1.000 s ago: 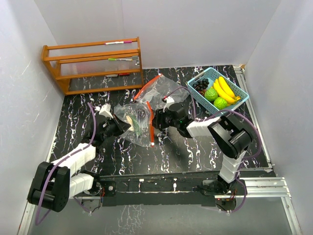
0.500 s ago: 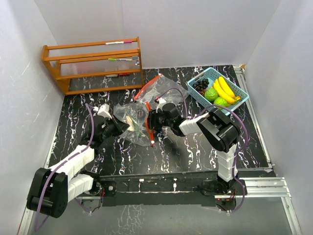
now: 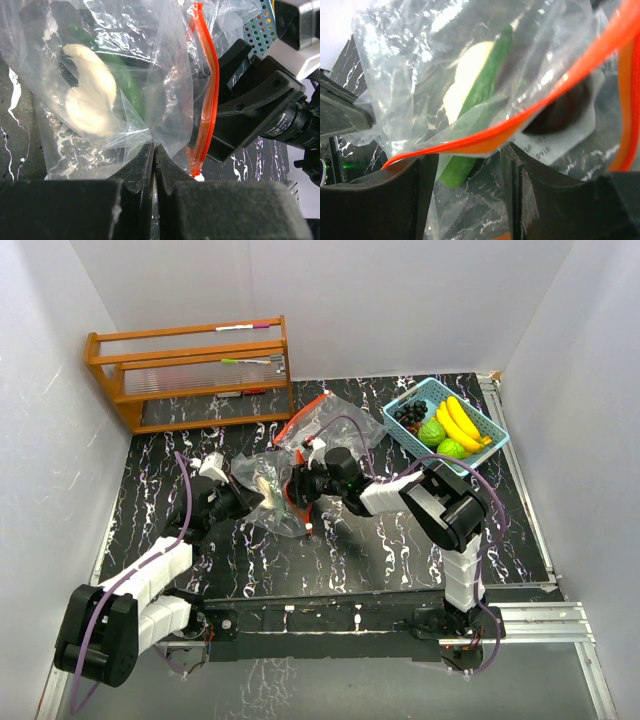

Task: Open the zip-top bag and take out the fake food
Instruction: Pick up the fake vegetable from the zipper food storage bag.

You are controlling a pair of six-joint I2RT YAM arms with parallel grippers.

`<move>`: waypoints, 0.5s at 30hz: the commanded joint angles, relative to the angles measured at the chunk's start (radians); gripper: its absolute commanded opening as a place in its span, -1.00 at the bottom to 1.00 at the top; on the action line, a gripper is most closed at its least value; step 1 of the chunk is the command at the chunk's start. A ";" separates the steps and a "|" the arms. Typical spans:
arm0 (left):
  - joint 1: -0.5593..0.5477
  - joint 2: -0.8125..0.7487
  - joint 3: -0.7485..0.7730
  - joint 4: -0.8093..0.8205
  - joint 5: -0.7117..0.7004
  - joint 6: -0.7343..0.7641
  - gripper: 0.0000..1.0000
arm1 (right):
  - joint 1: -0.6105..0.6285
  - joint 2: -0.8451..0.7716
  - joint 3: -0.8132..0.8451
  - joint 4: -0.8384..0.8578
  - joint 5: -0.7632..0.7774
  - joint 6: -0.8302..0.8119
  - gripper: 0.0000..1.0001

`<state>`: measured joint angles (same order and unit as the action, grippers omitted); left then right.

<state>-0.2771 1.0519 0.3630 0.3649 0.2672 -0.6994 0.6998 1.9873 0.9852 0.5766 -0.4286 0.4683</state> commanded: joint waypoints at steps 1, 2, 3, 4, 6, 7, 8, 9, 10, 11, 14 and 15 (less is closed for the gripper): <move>0.001 -0.016 0.010 -0.012 0.002 0.006 -1.00 | 0.022 0.035 0.103 -0.028 -0.018 -0.088 0.18; 0.001 -0.015 0.011 -0.015 0.004 0.007 -1.00 | 0.023 0.048 0.117 -0.052 -0.014 -0.099 0.24; 0.002 -0.019 0.011 -0.019 0.004 0.009 -1.00 | 0.028 0.061 0.130 -0.076 -0.003 -0.116 0.28; 0.001 -0.021 0.011 -0.023 0.004 0.010 -1.00 | 0.034 0.072 0.141 -0.101 0.011 -0.131 0.31; 0.002 -0.026 0.010 -0.030 -0.001 0.013 -1.00 | 0.046 0.091 0.160 -0.136 0.037 -0.156 0.35; 0.002 -0.027 0.011 -0.032 -0.003 0.014 -1.00 | 0.052 0.100 0.171 -0.151 0.049 -0.162 0.37; 0.001 -0.027 0.013 -0.033 -0.004 0.015 -1.00 | 0.056 0.112 0.183 -0.170 0.059 -0.165 0.37; 0.002 -0.026 0.013 -0.034 -0.004 0.015 -1.00 | 0.060 0.123 0.195 -0.184 0.061 -0.170 0.37; 0.001 -0.024 0.013 -0.032 -0.002 0.015 -1.00 | 0.064 0.130 0.204 -0.191 0.065 -0.175 0.37; 0.001 -0.023 0.013 -0.032 -0.001 0.015 -1.00 | 0.068 0.136 0.212 -0.200 0.070 -0.180 0.37; 0.002 -0.014 0.017 -0.028 0.003 0.015 -1.00 | 0.079 0.134 0.214 -0.208 0.072 -0.189 0.37; 0.002 -0.012 0.017 -0.027 0.003 0.014 -1.00 | 0.081 0.125 0.207 -0.199 0.069 -0.187 0.37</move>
<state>-0.2768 1.0504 0.3630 0.3374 0.2588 -0.6914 0.7639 2.1002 1.1763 0.4164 -0.3904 0.3210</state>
